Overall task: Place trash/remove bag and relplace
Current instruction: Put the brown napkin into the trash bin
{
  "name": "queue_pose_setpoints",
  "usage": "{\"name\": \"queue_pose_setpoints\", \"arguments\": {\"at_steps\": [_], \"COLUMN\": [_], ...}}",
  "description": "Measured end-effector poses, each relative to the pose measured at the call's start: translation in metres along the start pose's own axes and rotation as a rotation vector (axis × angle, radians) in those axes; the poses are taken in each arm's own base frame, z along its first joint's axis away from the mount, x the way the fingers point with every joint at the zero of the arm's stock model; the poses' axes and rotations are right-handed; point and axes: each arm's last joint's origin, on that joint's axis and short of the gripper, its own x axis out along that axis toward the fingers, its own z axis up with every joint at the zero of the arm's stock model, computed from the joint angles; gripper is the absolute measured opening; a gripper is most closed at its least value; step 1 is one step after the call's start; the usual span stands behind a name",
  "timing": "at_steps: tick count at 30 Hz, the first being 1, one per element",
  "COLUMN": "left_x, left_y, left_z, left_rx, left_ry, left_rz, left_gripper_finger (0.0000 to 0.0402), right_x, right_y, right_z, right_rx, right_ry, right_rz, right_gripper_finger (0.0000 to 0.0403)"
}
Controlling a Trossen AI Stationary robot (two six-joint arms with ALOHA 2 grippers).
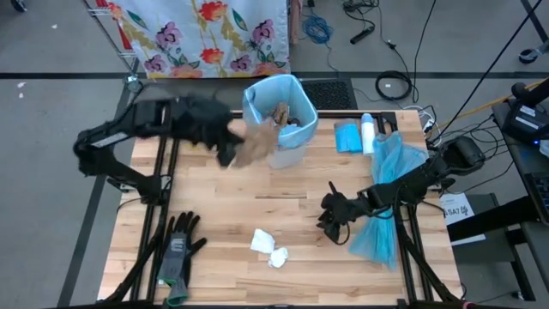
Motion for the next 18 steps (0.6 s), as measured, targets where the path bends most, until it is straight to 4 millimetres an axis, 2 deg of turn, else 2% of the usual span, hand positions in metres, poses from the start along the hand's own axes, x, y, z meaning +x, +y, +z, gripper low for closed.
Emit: {"name": "queue_pose_setpoints", "arguments": {"at_steps": [2, 4, 8, 13, 18], "left_x": [0.004, 0.016, 0.043, 0.067, 0.080], "left_y": [0.009, 0.019, 0.040, 0.066, 0.084], "left_z": [0.021, 0.040, 0.065, 0.076, 0.079], "left_rx": [-0.019, -0.035, -0.076, -0.195, -0.291], "left_ry": [-0.041, -0.064, -0.070, -0.054, -0.040], "left_rz": [0.031, 0.071, 0.134, 0.199, 0.220], "left_gripper_finger": [0.0000, 0.0000, 0.0006, 0.0051, 0.0107], "right_x": [0.001, 0.001, 0.002, 0.001, 0.000], "right_y": [-0.005, -0.012, -0.022, -0.030, -0.030], "right_z": [0.007, 0.013, 0.024, 0.032, 0.034], "right_rx": [-0.040, -0.078, -0.134, -0.182, -0.232], "right_ry": [0.012, 0.025, 0.046, 0.061, 0.066], "right_rz": [0.011, 0.025, 0.061, 0.104, 0.138], "right_gripper_finger": [0.0116, 0.0116, 0.0116, 0.0116, 0.0116]}}
